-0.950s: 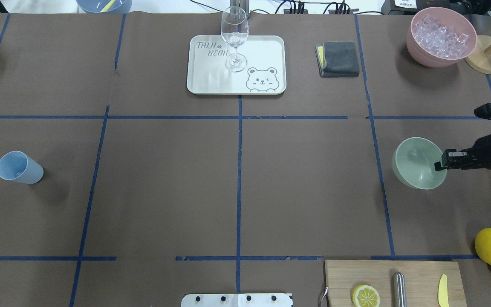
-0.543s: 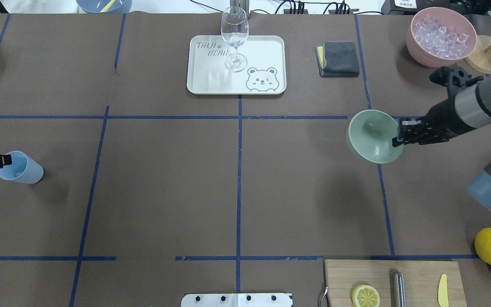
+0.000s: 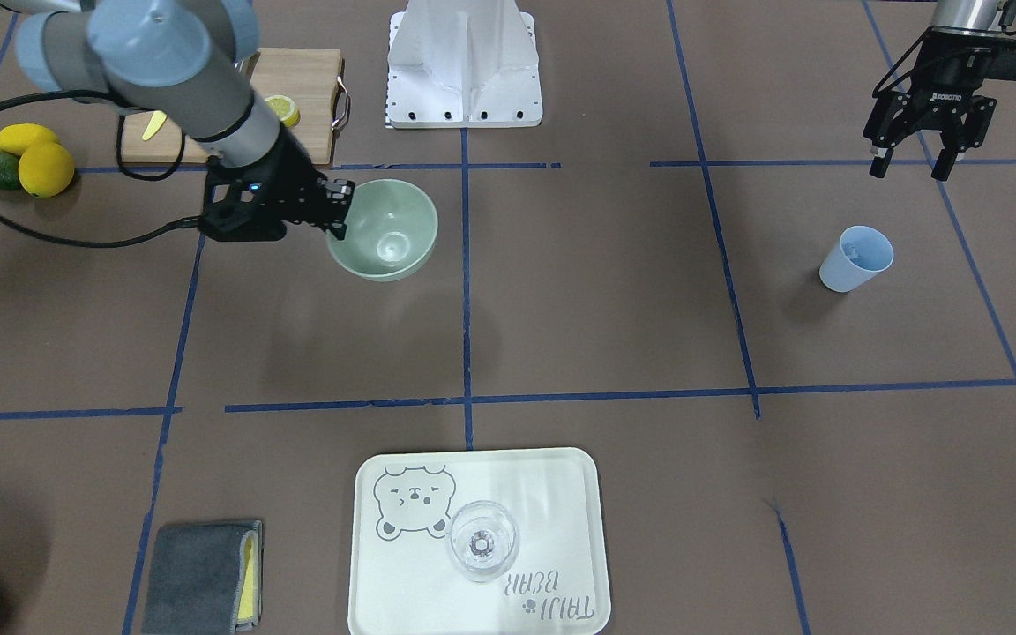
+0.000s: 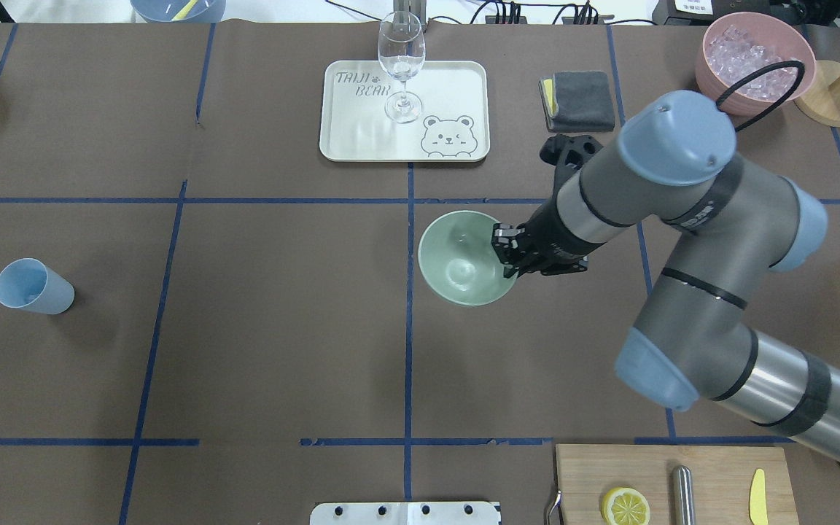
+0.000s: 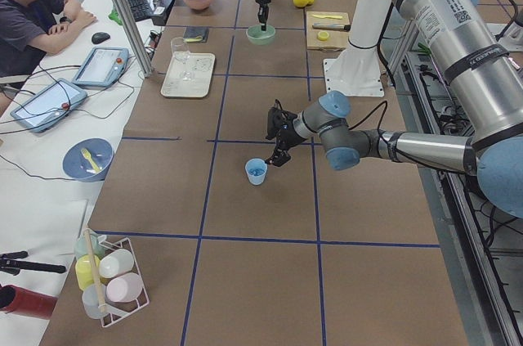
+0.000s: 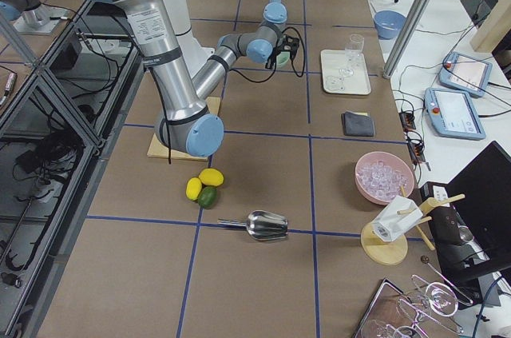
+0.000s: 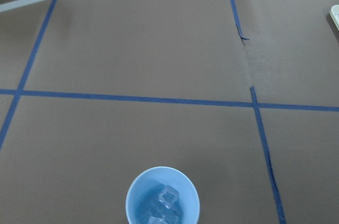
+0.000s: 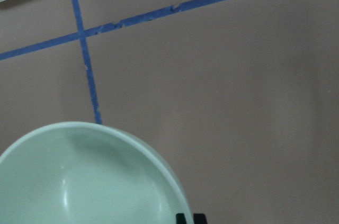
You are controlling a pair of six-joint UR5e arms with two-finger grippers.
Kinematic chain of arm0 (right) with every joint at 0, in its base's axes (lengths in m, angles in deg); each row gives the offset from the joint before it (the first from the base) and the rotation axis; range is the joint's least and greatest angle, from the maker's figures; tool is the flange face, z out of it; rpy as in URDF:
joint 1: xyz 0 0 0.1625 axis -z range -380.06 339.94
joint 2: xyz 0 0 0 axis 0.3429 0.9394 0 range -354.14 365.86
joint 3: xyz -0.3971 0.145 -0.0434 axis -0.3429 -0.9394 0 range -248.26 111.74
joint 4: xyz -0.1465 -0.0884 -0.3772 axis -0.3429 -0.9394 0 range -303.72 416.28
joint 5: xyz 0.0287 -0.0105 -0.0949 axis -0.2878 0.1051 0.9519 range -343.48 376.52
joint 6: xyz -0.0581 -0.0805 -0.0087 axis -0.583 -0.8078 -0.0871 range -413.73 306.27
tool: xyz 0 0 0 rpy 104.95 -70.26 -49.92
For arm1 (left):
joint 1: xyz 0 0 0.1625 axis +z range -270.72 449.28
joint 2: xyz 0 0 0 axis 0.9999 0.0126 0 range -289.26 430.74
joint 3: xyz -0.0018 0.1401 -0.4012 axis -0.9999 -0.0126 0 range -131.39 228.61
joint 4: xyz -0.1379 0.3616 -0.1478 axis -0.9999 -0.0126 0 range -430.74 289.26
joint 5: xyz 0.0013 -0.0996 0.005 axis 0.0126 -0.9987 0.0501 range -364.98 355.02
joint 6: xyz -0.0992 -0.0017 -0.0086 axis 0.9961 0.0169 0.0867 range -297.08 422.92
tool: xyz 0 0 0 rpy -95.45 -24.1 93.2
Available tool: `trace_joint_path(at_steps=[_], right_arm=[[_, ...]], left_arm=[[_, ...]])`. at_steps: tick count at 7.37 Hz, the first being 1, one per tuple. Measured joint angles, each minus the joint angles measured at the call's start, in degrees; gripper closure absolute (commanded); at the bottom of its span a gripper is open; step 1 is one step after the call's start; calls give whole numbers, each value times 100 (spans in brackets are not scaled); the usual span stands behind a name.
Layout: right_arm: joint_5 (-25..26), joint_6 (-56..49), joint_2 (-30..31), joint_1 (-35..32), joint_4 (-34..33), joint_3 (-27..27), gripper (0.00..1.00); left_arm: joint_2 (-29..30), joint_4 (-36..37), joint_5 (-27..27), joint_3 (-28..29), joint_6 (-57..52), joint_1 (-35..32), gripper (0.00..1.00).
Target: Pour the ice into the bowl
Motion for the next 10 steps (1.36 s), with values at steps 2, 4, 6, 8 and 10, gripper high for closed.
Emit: trace_joint_path(at_steps=[2,4,6,8,10], right_arm=[[380,227,-737,467,-254,-433,100],[589,277,-1659,683,-277,-1495,100],[747,473,-2359,813,-179,-2447,100],[860,565,-2720,927,-74,-3004,100],[1045,576,-2855,1016,140,-3301,91]], left_arm=[[-19,-84,1045,251,742,986,0],[-18,-73,1801,407,1214,1744,0],[43,-68,2395,683,1304,1987,0],[224,-66,2906,978,1314,2045,0],[465,-58,3130,1195,1315,2072,0]])
